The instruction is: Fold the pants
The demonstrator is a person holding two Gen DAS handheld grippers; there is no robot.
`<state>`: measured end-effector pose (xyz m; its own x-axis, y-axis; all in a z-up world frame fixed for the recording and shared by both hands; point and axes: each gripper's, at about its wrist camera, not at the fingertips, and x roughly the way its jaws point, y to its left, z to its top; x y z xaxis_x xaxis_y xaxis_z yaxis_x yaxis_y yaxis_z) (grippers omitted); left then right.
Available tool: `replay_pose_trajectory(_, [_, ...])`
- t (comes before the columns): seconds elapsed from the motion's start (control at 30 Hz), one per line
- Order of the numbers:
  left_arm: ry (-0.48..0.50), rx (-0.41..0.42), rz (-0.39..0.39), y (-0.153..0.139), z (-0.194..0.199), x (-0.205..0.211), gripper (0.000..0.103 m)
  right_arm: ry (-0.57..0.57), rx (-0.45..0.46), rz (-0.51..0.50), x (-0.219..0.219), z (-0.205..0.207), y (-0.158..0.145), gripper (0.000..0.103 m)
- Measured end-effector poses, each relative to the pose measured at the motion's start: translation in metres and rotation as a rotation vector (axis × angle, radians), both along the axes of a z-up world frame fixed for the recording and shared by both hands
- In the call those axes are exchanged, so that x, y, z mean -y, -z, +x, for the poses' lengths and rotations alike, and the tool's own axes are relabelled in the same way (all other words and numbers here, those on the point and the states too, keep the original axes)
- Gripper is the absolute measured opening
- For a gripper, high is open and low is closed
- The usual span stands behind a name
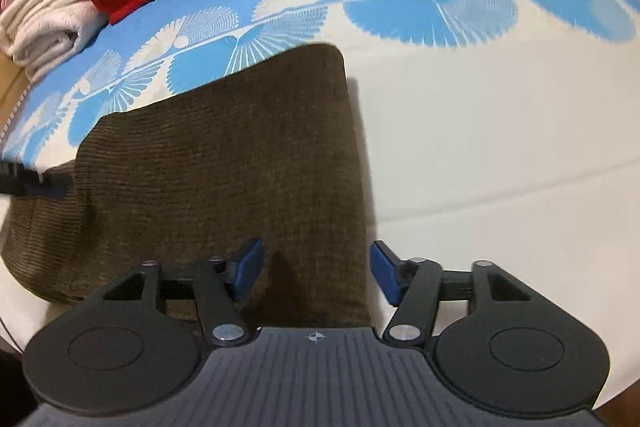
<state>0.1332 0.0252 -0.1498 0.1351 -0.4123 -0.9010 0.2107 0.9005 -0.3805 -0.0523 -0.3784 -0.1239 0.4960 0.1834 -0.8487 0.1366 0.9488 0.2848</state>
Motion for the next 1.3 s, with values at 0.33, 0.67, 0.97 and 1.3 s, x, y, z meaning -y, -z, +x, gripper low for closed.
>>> replay_pose_trajectory(0.33, [0.124, 0.051, 0.072, -0.016, -0.037, 0.016, 0.015, 0.022, -0.018, 0.043, 0.002, 0.015, 0.019, 0.032])
replay_pose_trajectory(0.67, [0.039, 0.209, 0.243, -0.023, -0.065, 0.007, 0.023, 0.037, 0.036, -0.007, 0.002, -0.014, 0.003, 0.03])
replay_pose_trajectory(0.97, [0.242, 0.182, 0.305, 0.005, -0.085, 0.032, 0.04, 0.115, 0.016, 0.046, 0.014, -0.011, 0.016, 0.062])
replay_pose_trajectory(1.3, [0.159, 0.388, 0.221, -0.057, -0.082, 0.03, 0.041, 0.054, 0.017, 0.028, 0.0, -0.004, 0.024, 0.035])
